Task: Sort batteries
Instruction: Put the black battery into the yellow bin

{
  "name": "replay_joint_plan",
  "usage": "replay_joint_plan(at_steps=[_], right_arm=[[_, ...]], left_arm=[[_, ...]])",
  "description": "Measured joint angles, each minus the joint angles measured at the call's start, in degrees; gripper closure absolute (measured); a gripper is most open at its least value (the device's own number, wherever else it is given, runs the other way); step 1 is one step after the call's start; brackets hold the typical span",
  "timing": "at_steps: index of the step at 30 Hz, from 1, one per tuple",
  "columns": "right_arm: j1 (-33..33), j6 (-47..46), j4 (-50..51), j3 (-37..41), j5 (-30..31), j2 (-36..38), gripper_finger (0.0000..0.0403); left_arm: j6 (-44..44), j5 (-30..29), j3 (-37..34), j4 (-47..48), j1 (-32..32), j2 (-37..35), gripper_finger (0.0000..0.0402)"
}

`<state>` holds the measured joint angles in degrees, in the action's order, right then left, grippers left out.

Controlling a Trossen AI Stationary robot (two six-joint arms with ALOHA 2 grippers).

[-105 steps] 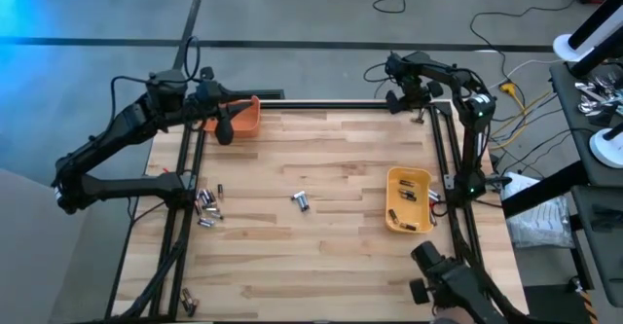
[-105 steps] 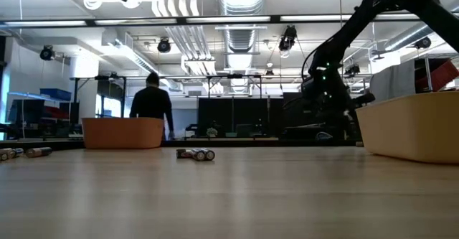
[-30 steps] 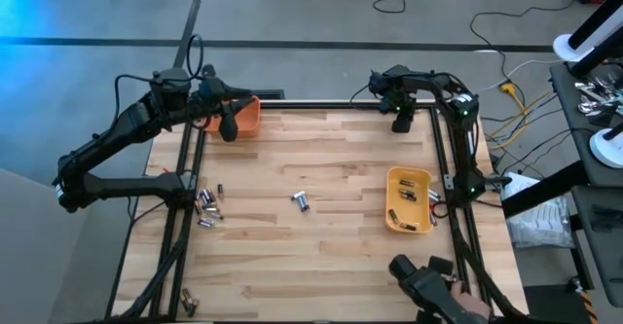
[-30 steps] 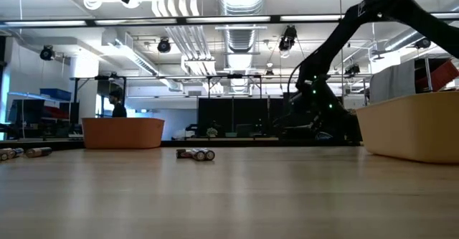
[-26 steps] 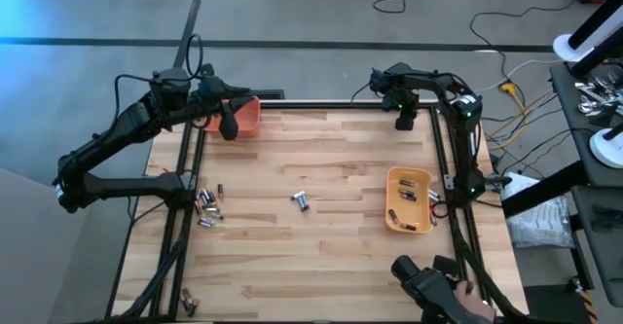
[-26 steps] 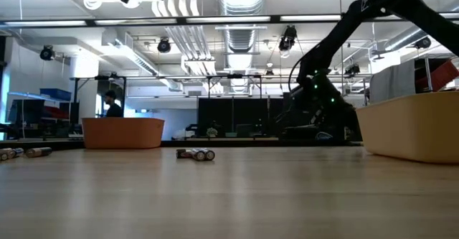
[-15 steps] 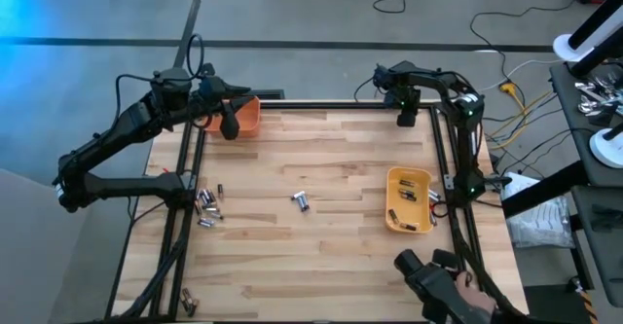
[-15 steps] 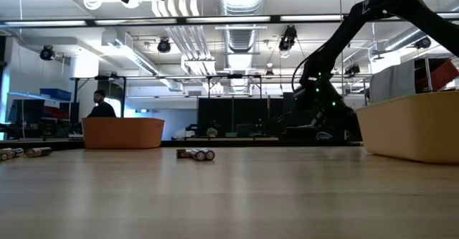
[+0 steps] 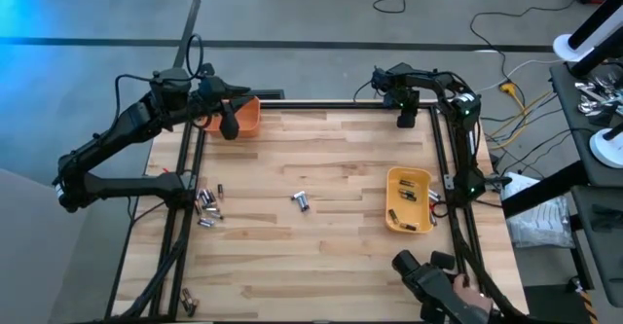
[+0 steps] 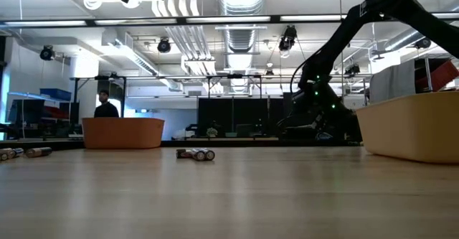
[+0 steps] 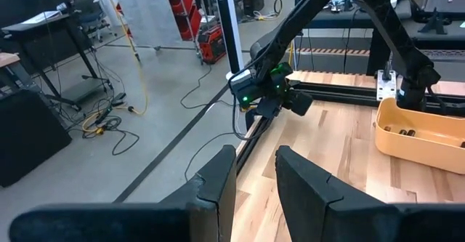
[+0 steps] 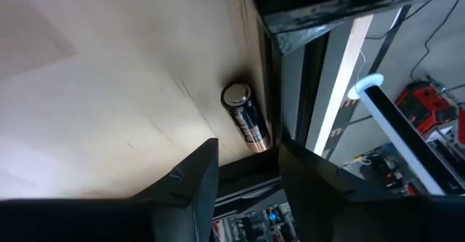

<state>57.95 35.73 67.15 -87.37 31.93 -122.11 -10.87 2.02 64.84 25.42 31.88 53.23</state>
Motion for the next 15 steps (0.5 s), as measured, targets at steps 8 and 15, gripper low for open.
replay_joint_plan(at_steps=[8,15], right_arm=[[-1.1,-3.58,3.05,0.26,-3.3,0.6,0.0276],[-2.47,-4.24,3.73,0.26,-2.24,0.8,0.0266]], left_arm=[[0.0,0.01,-0.04,-0.07,0.02,-0.11,0.0322],[-0.57,0.02,-0.04,-0.46,0.01,-0.11,0.0322]])
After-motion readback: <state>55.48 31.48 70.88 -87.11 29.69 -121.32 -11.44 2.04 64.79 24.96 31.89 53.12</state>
